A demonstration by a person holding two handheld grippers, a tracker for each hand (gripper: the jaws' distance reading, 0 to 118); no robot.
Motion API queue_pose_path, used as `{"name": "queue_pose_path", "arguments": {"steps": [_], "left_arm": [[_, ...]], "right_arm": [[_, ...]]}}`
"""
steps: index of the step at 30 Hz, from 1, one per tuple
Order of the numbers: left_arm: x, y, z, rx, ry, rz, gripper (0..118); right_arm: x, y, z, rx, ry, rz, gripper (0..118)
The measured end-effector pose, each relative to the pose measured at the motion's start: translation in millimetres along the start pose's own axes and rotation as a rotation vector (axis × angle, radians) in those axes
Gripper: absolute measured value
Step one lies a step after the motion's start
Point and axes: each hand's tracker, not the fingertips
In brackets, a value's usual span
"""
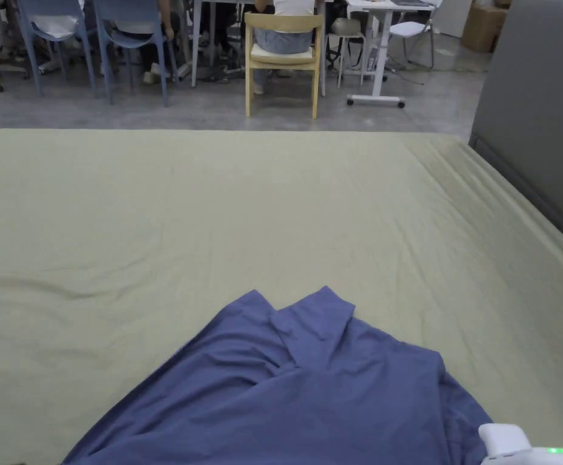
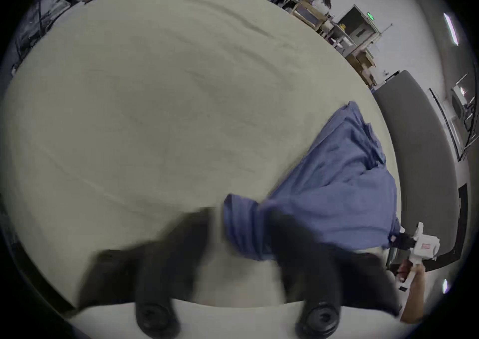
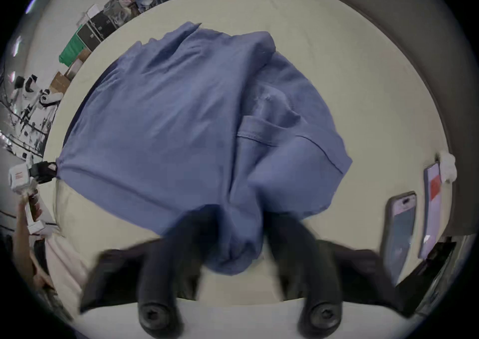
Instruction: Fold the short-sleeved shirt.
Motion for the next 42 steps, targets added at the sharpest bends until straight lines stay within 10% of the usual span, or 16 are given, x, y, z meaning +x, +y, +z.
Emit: {"name": "queue_pose_path", "arguments": {"steps": [1, 8, 10, 11, 12, 13, 18, 21, 27, 30, 31, 32, 38, 39, 41, 42], "left_arm": [[8.2, 1.8, 18.7, 0.064, 0.016, 0.007, 117], [59.6, -30.3, 137.4, 0.52, 0.013, -0.249, 118], [70.8, -52.3, 131.3, 0.373, 0.146, -0.297, 117], [70.3, -66.9, 123.7, 0.288, 0.148, -0.267, 91], [61.6, -72.0, 106.2, 0.263, 0.121, -0.224, 17], [55.9, -78.2, 99.7, 0.266, 0.07, -0.158, 0], [33.3, -83.0, 50.6, 0.258, 0.154, -0.089, 1], [33.3, -54.1, 39.5, 0.281, 0.18, -0.138, 118], [27.6, -17.2, -46.2, 0.105, 0.316, -0.17, 118], [33.3, -25.5, -59.0, 0.086, 0.293, -0.221, 95], [34.4, -27.6, -47.5, 0.143, 0.315, -0.193, 68], [34.4, -32.7, -36.3, 0.198, 0.246, -0.162, 7], [39.5, -43.9, -1.8, 0.217, 0.07, -0.139, 2], [39.8, -43.4, 1.7, 0.225, 0.044, -0.137, 2], [55.2, -46.0, 13.8, 0.221, 0.004, -0.119, 2], [58.2, -46.7, 16.4, 0.228, -0.005, -0.118, 2]], "right_arm": [[0.6, 3.5, 14.6, -0.006, 0.038, -0.016, 117], [-32.9, 14.8, 154.4, 0.496, 0.15, -0.017, 118], [-48.8, 5.8, 156.2, 0.497, 0.121, 0.013, 77], [-63.8, -2.6, 155.0, 0.536, 0.077, 0.046, 18], [-75.9, -12.5, 151.2, 0.569, 0.03, 0.078, 3], [-84.9, -18.4, 142.7, 0.557, 0.014, 0.1, 3], [-108.3, -27.3, 122.4, 0.441, 0.194, 0.084, 3], [-107.1, -20.9, 116.2, 0.437, 0.177, 0.097, 3], [-92.8, -2.1, 99.7, 0.402, 0.121, 0.096, 3], [-87.3, 11.6, 93.5, 0.387, 0.088, 0.099, 3], [-81.3, 15.4, 91.0, 0.385, 0.073, 0.101, 3], [-77.0, 22.5, 89.4, 0.383, 0.05, 0.112, 3], [-38.2, 105.9, 64.7, 0.421, -0.004, 0.112, 3], [-29.9, 126.9, 53.5, 0.416, -0.004, 0.109, 11], [-20.5, 167.7, 25.9, 0.363, -0.014, 0.138, 114], [-16.5, 189.1, 6.3, 0.305, -0.028, 0.163, 117]]}}
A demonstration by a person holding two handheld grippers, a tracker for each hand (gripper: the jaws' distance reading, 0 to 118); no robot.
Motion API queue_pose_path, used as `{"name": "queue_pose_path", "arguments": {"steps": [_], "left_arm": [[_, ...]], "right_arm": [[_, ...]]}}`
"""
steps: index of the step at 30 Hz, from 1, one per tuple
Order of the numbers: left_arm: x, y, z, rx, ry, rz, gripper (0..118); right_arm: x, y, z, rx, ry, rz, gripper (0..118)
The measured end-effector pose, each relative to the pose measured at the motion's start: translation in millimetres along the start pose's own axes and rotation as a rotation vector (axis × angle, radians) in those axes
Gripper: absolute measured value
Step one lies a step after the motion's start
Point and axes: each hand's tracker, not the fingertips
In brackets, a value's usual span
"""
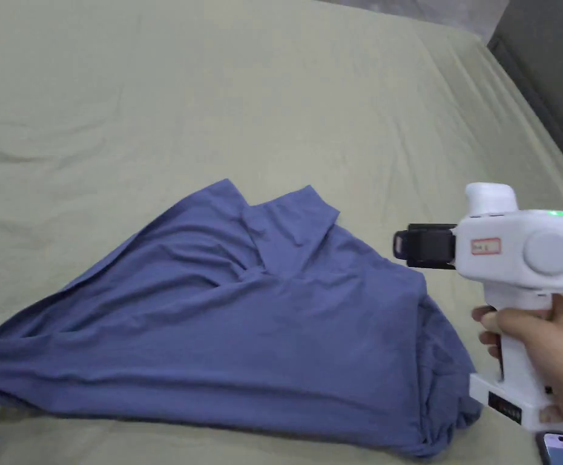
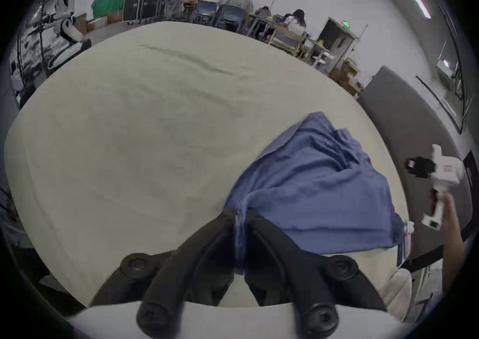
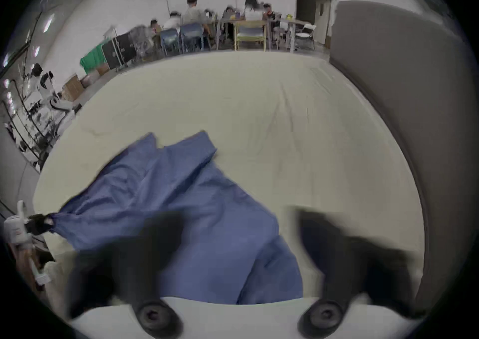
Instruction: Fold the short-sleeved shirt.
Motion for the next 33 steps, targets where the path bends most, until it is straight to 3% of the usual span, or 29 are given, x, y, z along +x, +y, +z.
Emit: {"name": "queue_pose_path", "arguments": {"steps": [2, 4, 8, 9, 10, 11, 12, 13, 14, 17, 19, 22, 24, 30, 33], "left_arm": [[-0.4, 7.3, 3.8, 0.011, -0.01, 0.009, 2], [2.5, 9.7, 4.9, 0.014, -0.006, 0.014, 2], [2.6, 13.0, 2.8, -0.01, -0.014, 0.026, 2], [3.5, 13.6, 2.5, -0.014, -0.01, 0.024, 2], [1.0, 13.9, 1.2, -0.017, -0.006, 0.023, 2], [1.1, 14.5, 0.4, -0.016, 0.003, 0.021, 2], [1.4, 15.1, -1.2, -0.02, 0.009, 0.025, 2], [1.7, 15.3, -2.7, -0.022, 0.018, 0.029, 2], [0.5, 14.6, -5.3, -0.026, 0.024, 0.037, 2], [2.4, 15.5, -8.6, -0.028, 0.038, 0.062, 2], [6.1, 17.2, -7.5, -0.018, 0.032, 0.087, 2], [17.0, 35.4, 2.1, 0.039, -0.034, 0.119, 2], [26.7, 66.1, 10.2, 0.072, -0.095, 0.13, 2], [59.5, 201.1, 58.2, 0.296, -0.256, 0.112, 2], [86.1, 282.2, 93.6, 0.427, -0.229, 0.022, 2]], "right_arm": [[5.4, 9.3, -49.2, -0.036, 0.043, 0.01, 115], [9.4, 12.4, -96.5, -0.191, -0.006, 0.019, 116], [10.3, -7.1, -121.8, -0.347, -0.075, -0.031, 115], [12.4, -9.4, -126.1, -0.361, -0.089, -0.021, 113], [11.4, -15.0, -121.4, -0.341, -0.075, -0.022, 101], [8.5, -18.5, -110.0, -0.282, -0.044, -0.053, 97], [3.1, -19.6, -92.2, -0.215, -0.062, -0.04, 79], [-5.6, -20.4, -83.0, -0.206, -0.041, -0.02, 31], [-13.9, -26.5, -71.2, -0.187, -0.058, 0.018, 4], [-23.0, -39.5, -51.9, -0.144, 0.008, 0.103, 4], [-20.5, -34.2, -21.8, -0.04, -0.007, 0.095, 4], [-16.8, -12.2, 47.6, 0.17, 0.025, 0.008, 4], [-10.8, 15.5, 91.8, 0.268, 0.004, 0.027, 4], [-22.1, 94.0, 234.1, 0.58, -0.256, 0.174, 4], [-13.0, 138.0, 284.4, 0.679, -0.342, 0.17, 4]]}}
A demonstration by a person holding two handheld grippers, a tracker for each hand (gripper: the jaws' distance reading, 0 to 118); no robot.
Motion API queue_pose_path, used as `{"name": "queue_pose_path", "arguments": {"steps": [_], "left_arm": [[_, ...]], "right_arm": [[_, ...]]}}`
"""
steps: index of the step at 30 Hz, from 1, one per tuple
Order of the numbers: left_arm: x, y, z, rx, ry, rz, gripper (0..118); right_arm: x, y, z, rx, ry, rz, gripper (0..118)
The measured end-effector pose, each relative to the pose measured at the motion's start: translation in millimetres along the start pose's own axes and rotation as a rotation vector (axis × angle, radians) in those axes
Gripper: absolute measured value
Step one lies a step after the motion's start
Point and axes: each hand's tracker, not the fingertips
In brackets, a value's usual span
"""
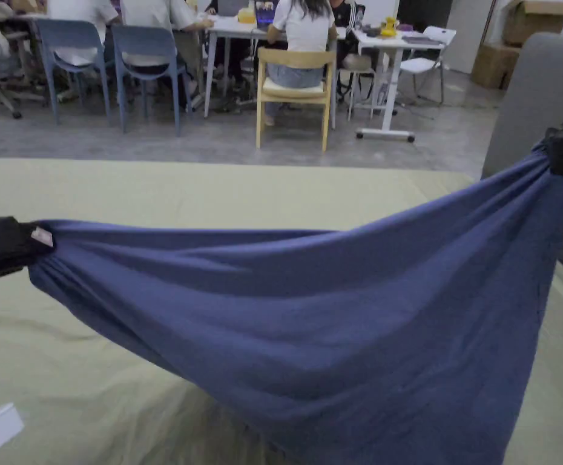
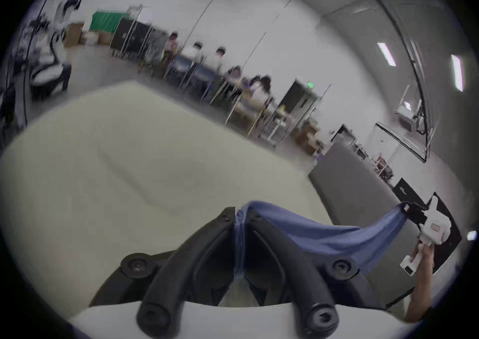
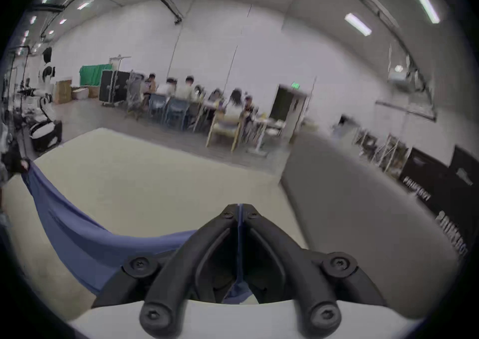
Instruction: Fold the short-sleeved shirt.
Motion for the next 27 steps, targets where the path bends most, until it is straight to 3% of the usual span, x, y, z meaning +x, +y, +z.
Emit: {"name": "queue_pose_path", "arguments": {"steps": [4, 6, 9, 12, 20, 27], "left_arm": [[26.8, 103.8, -21.5, 0.061, -0.035, 0.008, 2], [42.3, 150.5, -31.0, 0.087, -0.01, -0.016, 2], [64.2, 201.6, -35.3, 0.128, 0.043, -0.094, 2], [74.7, 235.7, -35.3, 0.147, 0.064, -0.067, 2], [98.6, 269.9, -40.2, 0.203, 0.127, -0.194, 2], [89.2, 240.6, -82.6, 0.127, 0.154, -0.25, 2]], "right_arm": [[25.0, 72.2, -7.1, 0.026, -0.072, -0.007, 4], [26.1, 105.2, -10.1, 0.049, -0.143, 0.035, 4], [26.3, 144.3, -18.6, 0.061, -0.162, 0.056, 4], [25.7, 173.4, -31.5, 0.066, -0.173, 0.069, 4], [27.5, 198.2, -64.6, 0.032, -0.181, 0.057, 4], [8.7, 162.3, -118.5, -0.047, -0.14, 0.063, 4]]}}
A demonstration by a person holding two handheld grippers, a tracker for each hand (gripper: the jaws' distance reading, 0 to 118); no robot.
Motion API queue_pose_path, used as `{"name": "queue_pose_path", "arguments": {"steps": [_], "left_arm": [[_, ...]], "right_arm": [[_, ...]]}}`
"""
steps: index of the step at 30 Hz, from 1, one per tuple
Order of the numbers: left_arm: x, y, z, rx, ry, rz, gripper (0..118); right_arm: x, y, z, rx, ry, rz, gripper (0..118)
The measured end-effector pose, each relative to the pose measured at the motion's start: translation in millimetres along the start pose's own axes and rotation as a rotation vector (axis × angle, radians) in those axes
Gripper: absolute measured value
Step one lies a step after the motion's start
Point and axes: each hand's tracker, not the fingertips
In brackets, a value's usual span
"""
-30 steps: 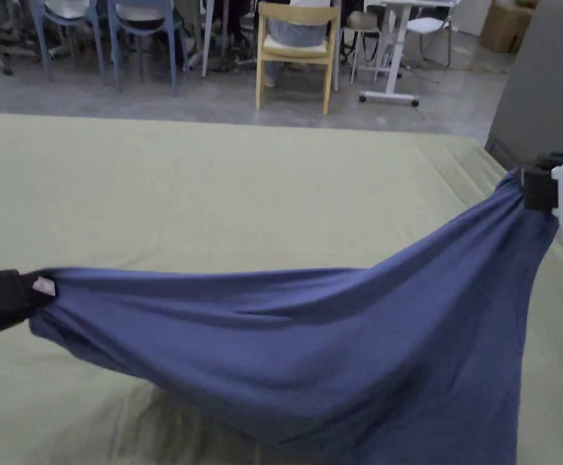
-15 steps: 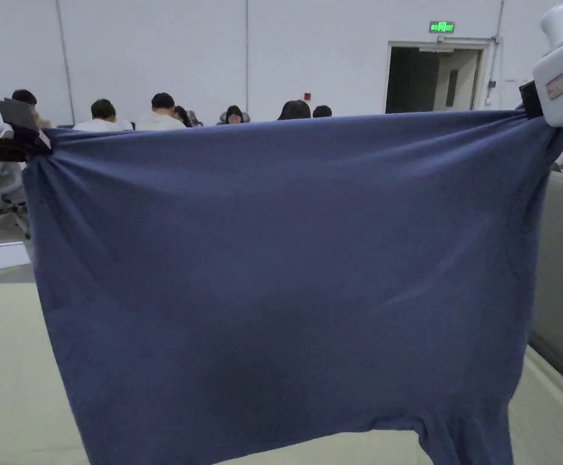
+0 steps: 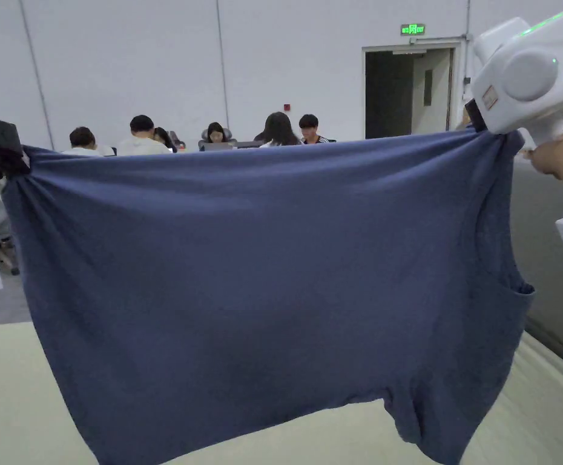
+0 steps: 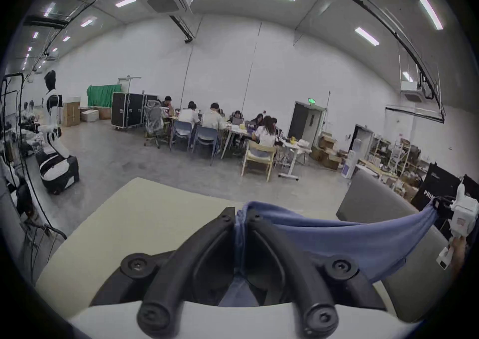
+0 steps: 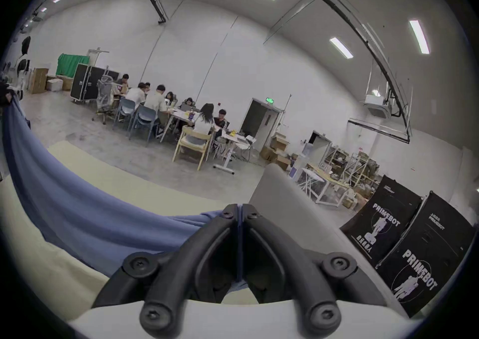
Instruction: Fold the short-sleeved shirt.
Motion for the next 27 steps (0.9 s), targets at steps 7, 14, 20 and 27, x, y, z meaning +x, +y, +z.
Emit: {"name": "queue_pose_path", "arguments": {"steps": [7, 14, 20, 27], "left_arm": [[-17.3, -123.7, -78.2, -0.242, 0.026, 0.003, 2], [-41.6, -321.6, -115.0, -0.551, 0.035, 0.123, 2], [-69.4, -431.1, -59.8, -0.676, -0.014, 0.191, 2], [-130.7, -477.4, 83.5, -0.696, -0.177, 0.508, 2]], "right_arm": [[-65.1, -110.7, -82.7, -0.214, 0.147, -0.021, 4], [-134.8, -299.1, -114.9, -0.51, 0.311, -0.168, 4], [-134.8, -411.3, -61.5, -0.645, 0.351, -0.215, 4], [-104.3, -468.4, 82.0, -0.608, 0.308, 0.071, 4]]}}
